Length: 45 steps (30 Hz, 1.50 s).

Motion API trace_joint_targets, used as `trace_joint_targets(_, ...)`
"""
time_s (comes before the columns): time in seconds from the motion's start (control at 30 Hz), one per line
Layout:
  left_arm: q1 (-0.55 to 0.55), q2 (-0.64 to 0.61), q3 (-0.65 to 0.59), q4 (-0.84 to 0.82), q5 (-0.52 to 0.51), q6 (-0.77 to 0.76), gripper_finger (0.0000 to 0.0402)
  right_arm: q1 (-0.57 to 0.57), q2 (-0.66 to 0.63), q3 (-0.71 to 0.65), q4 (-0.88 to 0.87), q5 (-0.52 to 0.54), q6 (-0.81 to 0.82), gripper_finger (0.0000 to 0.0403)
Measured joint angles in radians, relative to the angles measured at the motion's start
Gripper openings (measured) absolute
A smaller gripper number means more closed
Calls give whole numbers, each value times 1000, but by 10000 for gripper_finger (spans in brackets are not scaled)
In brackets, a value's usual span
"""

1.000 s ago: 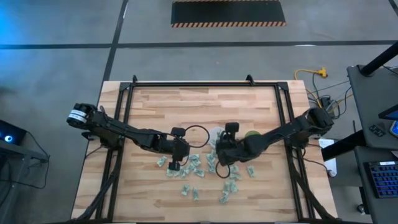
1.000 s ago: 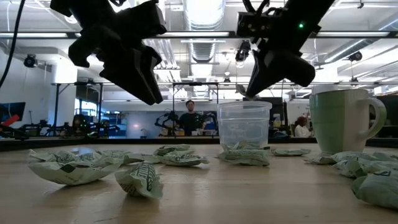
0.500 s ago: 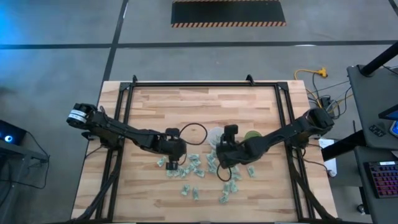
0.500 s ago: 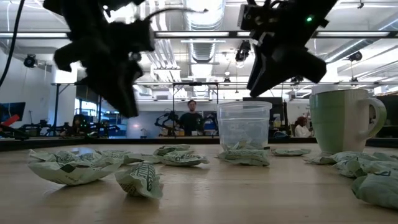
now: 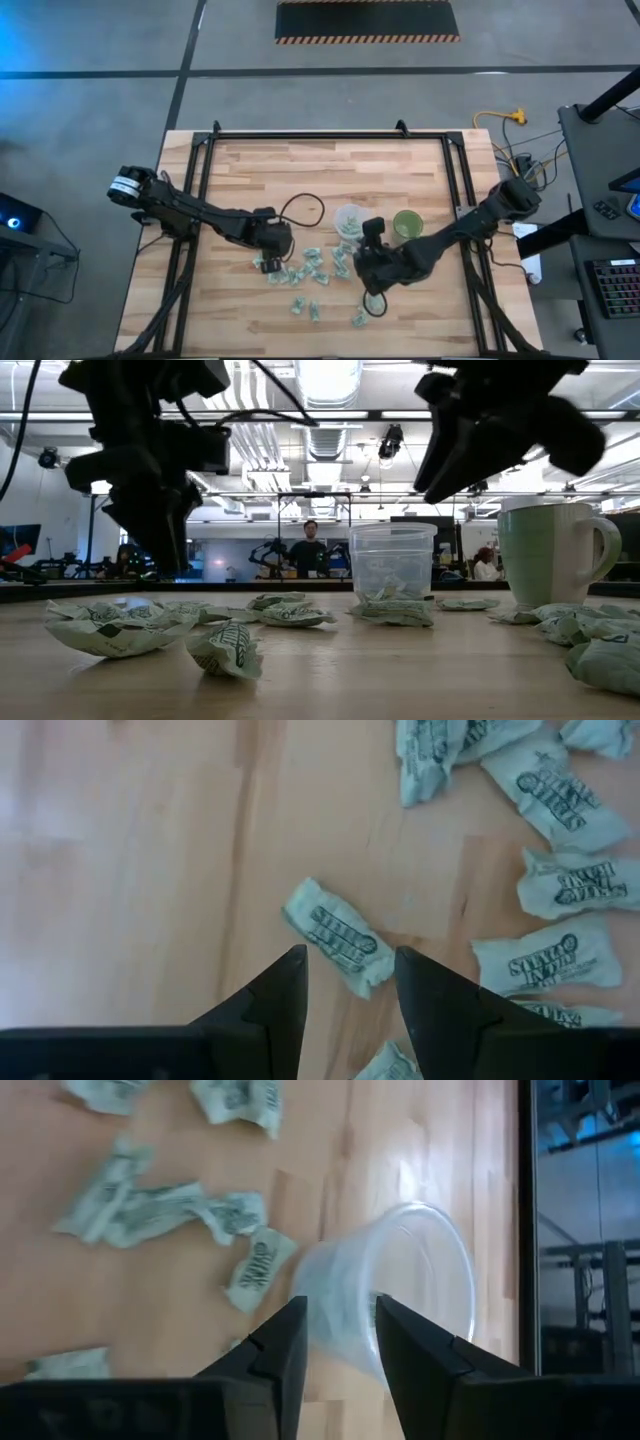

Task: Pick and place Stevia / Truvia into bins
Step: Put the green stevia packet into the transparent container

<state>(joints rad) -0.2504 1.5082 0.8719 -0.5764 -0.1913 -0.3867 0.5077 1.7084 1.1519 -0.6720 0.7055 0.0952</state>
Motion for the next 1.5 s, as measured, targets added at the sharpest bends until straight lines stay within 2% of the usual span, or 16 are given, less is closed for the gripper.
trace_joint_targets(0.13, 0, 0, -43, 65, 22, -1, 134, 42, 0, 0, 1, 0, 2, 105)
trace_joint_targets(0.43, 1, 11, -89, 105, 29, -1, 134, 85, 0, 1, 0, 0, 25, 93)
trace_joint_targets(0.83, 1, 82, -86, 134, 28, 8, 133, 106, 0, 26, -5, 0, 29, 82)
trace_joint_targets(0.97, 1, 76, -86, 133, 33, 8, 107, 112, -3, 26, -3, 1, 29, 84)
trace_joint_targets(1.2, 1, 66, -84, 123, 33, 36, 13, 131, -17, 38, -5, 1, 29, 77)
trace_joint_targets(1.4, 2, 66, -35, 125, 11, 107, 9, 181, -69, 39, -11, -2, 66, 69)
trace_joint_targets(1.5, 2, 66, 6, 135, -44, 184, 10, 214, -102, 39, -11, -41, 122, 68)
